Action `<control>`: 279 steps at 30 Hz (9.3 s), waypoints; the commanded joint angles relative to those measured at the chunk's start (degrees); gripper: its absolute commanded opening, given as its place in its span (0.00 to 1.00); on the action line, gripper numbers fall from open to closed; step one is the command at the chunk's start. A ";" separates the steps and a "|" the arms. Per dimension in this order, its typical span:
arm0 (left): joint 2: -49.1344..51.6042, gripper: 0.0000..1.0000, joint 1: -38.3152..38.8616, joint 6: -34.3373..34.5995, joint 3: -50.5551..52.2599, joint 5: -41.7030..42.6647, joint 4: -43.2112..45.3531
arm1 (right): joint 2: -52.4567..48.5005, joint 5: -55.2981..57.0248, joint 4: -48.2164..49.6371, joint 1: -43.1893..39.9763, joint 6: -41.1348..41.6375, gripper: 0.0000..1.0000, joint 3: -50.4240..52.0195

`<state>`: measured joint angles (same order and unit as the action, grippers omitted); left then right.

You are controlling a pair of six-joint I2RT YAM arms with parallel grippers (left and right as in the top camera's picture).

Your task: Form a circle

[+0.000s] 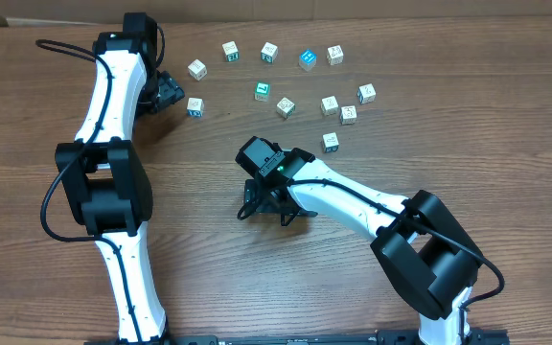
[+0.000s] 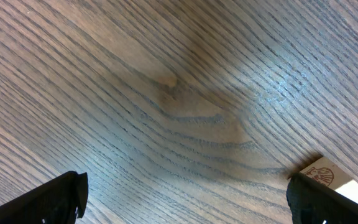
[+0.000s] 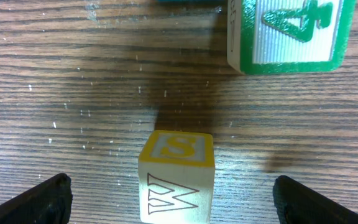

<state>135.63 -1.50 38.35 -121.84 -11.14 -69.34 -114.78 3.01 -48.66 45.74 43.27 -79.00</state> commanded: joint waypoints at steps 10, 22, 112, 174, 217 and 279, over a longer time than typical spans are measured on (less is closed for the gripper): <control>-2.03 1.00 0.44 -1.09 0.17 0.24 0.00 | -0.15 -0.33 0.17 -0.11 0.20 1.00 0.68; -2.03 1.00 0.44 -1.09 0.17 0.24 0.00 | -0.15 -0.33 0.17 -0.11 0.22 1.00 0.68; -2.03 0.99 0.44 -1.09 0.17 0.24 0.00 | -0.15 8.00 3.89 -1.68 -4.17 0.31 0.68; -2.03 1.00 0.44 -1.09 0.17 0.24 0.00 | -0.15 5.77 3.23 -1.81 -4.28 0.28 0.68; -2.03 1.00 0.44 -1.09 0.17 0.24 0.02 | -0.15 5.97 4.26 -1.88 -4.76 0.36 0.68; -2.03 1.00 0.44 -1.09 0.17 0.24 0.02 | 7.10 5.97 -0.96 -23.21 -4.74 1.00 -3.08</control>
<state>135.63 -1.50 38.35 -121.84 -11.14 -69.34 -109.16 8.80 -49.74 22.55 38.54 -81.14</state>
